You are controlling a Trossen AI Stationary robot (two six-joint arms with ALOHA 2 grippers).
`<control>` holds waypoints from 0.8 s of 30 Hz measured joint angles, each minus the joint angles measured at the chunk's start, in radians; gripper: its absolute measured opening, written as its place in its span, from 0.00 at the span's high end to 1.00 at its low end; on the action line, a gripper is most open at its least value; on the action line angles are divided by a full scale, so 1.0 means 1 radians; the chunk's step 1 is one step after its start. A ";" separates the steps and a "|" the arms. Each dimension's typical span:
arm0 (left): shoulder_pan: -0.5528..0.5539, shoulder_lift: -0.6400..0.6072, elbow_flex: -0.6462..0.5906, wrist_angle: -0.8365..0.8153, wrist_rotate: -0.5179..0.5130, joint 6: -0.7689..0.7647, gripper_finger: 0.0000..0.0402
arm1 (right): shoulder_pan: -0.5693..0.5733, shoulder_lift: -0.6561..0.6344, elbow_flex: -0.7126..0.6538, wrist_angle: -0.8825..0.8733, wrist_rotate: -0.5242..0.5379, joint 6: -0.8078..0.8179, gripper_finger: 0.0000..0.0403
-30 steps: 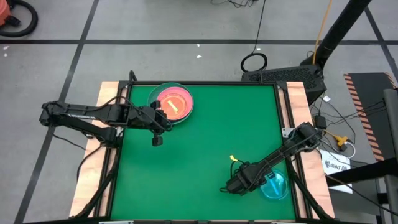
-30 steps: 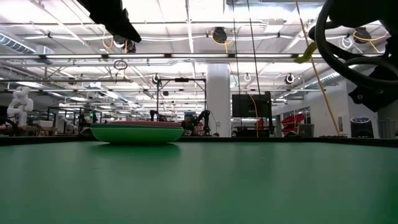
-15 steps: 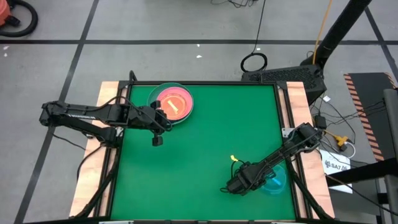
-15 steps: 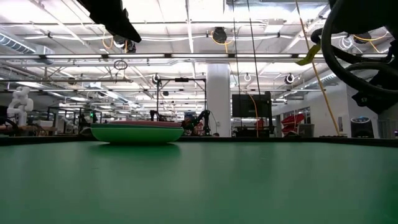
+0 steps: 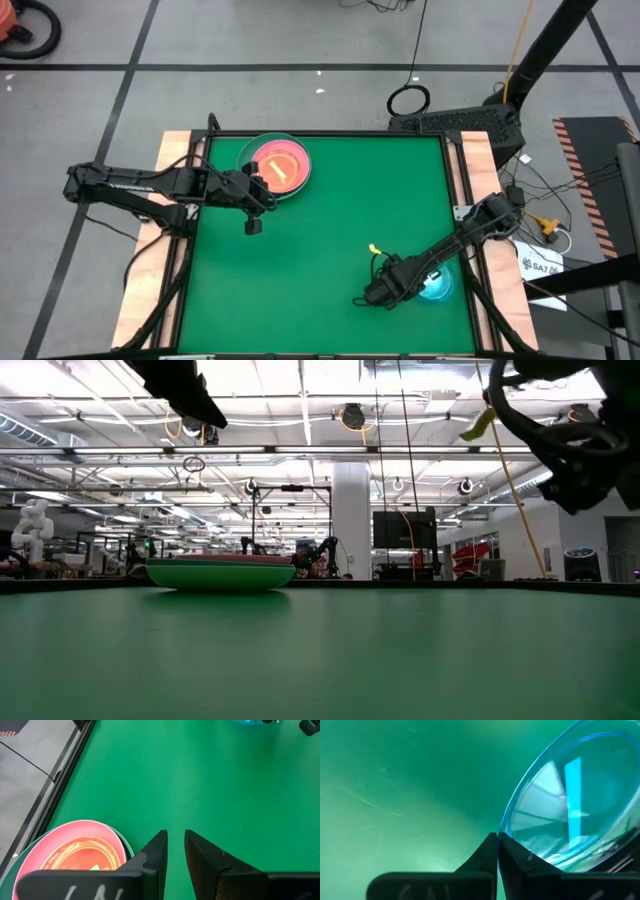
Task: Stack plastic plates
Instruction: Stack the blue plate on top of the green plate
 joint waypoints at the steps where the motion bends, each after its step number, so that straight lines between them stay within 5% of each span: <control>1: 0.000 0.000 0.000 0.000 0.000 0.000 0.82 | -0.003 0.000 0.011 -0.018 0.010 -0.016 1.00; 24: -0.012 0.000 0.000 0.000 -0.160 0.030 0.82 | -0.137 -0.001 0.231 -0.255 0.455 -0.510 1.00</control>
